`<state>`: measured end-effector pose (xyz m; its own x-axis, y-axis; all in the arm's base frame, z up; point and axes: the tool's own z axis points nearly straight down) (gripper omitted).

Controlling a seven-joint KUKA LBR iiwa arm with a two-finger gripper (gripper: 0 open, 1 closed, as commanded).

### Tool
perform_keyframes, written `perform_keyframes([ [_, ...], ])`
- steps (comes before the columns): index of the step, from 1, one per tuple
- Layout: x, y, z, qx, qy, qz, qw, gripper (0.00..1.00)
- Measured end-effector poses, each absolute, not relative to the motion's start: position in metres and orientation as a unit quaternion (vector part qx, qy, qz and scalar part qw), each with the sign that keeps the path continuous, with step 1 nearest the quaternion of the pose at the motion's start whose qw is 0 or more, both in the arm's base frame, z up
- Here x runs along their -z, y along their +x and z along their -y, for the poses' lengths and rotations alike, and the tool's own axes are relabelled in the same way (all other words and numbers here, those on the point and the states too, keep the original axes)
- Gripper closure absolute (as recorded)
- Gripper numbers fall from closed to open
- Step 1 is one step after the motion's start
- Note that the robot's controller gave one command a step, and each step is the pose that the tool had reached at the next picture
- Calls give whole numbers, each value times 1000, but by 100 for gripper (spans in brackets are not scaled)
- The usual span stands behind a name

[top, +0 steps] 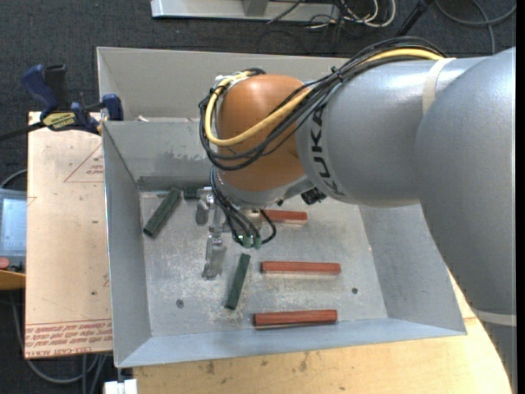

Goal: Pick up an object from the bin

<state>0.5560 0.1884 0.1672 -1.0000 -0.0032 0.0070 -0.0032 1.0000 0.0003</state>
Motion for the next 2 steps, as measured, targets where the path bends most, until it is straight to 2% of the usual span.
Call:
perform_keyframes([
  [1, -69, 516, -126, 0, 160, 987, 1, 0],
  [2, -101, 516, -122, 1, 213, 977, -2, 0],
])
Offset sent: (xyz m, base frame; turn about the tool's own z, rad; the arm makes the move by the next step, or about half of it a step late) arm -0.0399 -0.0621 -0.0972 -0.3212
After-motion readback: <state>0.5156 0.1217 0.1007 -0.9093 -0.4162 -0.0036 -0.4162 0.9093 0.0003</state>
